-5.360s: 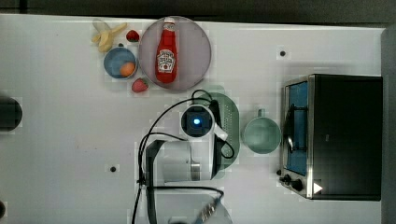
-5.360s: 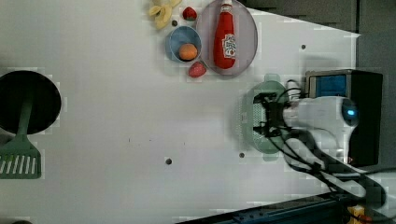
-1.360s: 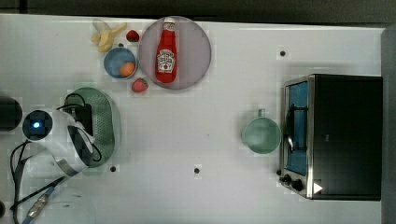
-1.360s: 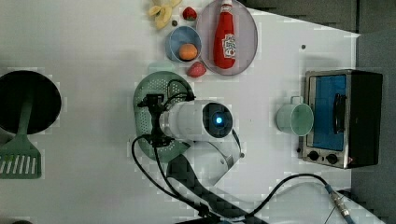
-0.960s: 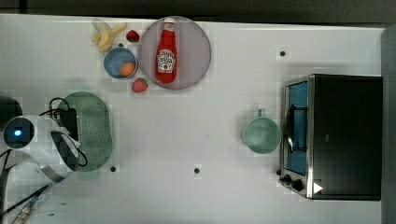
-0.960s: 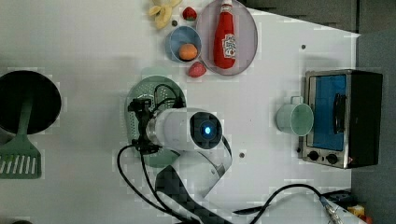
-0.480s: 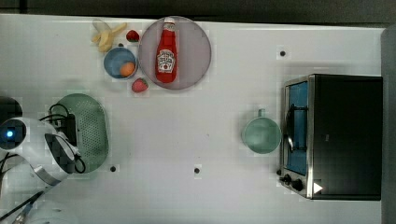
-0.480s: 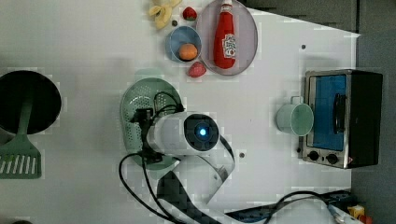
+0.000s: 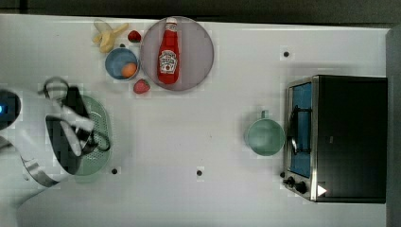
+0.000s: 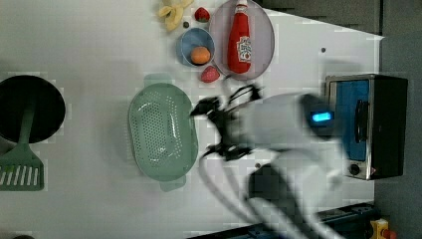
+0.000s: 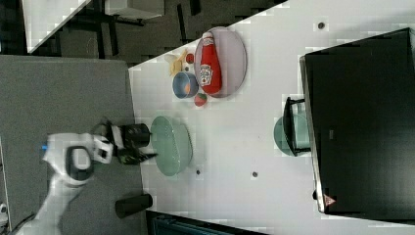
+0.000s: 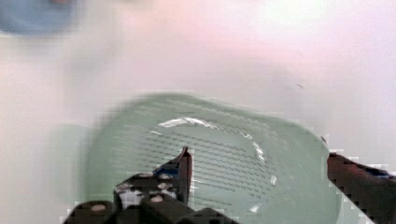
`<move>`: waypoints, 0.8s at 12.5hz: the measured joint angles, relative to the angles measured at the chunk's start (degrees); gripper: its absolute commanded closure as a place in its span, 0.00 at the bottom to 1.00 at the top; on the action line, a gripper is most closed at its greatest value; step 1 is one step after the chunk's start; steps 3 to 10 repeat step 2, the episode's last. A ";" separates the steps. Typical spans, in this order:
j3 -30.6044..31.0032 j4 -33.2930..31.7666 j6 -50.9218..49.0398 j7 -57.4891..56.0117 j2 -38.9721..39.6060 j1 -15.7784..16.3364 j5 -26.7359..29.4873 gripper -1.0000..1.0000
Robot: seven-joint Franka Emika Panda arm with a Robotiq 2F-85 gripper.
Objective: Drag strainer right to left.
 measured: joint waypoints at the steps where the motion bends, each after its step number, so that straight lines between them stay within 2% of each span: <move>1: -3.15 0.95 -2.29 -3.30 -4.13 -0.08 -1.09 0.00; 2: -5.63 2.24 -4.34 -6.66 -7.71 -0.70 -2.35 0.00; 10: -5.63 2.24 -4.34 -6.66 -7.71 -0.70 -2.35 0.00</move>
